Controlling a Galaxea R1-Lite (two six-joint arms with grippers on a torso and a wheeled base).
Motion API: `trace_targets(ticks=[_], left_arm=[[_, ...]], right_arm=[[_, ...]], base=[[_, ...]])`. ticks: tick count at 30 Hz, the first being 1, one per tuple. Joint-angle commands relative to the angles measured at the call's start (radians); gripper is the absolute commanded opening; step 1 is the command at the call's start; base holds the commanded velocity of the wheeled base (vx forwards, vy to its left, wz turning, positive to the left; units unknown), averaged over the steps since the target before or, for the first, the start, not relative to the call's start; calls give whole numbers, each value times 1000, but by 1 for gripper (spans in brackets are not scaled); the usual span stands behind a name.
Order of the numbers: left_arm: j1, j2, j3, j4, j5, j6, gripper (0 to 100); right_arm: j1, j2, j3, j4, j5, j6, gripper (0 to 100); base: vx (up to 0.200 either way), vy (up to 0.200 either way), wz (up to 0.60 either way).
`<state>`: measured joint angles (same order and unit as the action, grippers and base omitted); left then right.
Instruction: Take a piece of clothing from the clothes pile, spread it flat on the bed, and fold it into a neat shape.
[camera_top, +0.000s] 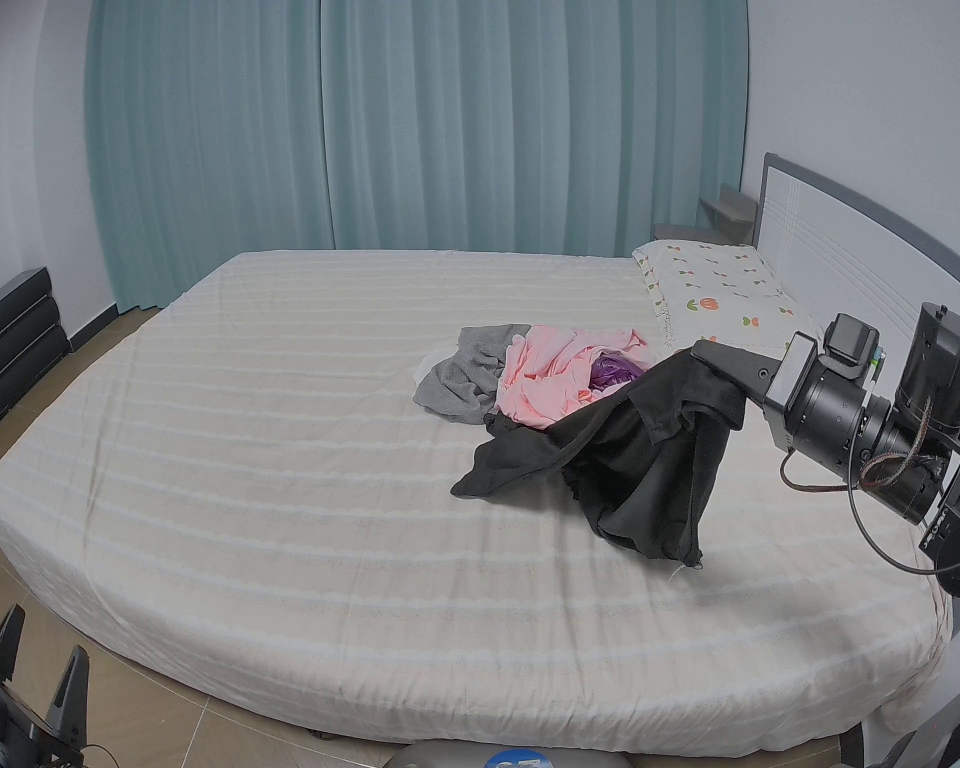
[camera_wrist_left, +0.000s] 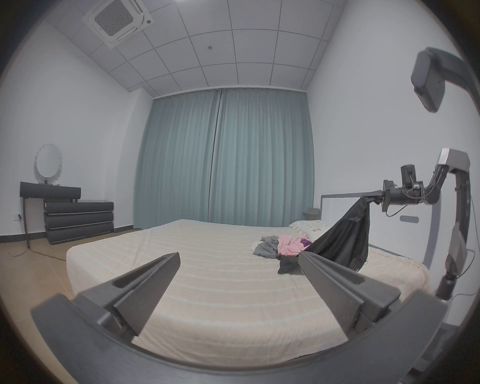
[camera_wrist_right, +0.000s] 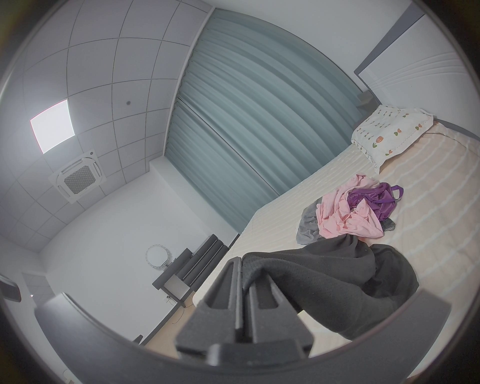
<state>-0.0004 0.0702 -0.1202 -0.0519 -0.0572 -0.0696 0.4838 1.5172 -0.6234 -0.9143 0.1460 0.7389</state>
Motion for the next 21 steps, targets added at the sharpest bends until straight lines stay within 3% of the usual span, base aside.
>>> trace_targets(ticks=[1,5,11,21], left_arm=[[-66,367,-122,-40,-171,-35,100],[-104,565,-145,-103,-225,2,100],[-178,870,-141,-244,-223,25,100],[-227,1255,-145,-451,-211,28,100]], right_arm=[[6,-23,1,2,-2,-1,0],[12,-55,11,8,0,-3,0],[7,-63,28,12,-2,-3,0],[4,-55,30,12,-2,-3,0]], base=[[0,0,0],[0,0,0],[0,0,0],[0,0,0]])
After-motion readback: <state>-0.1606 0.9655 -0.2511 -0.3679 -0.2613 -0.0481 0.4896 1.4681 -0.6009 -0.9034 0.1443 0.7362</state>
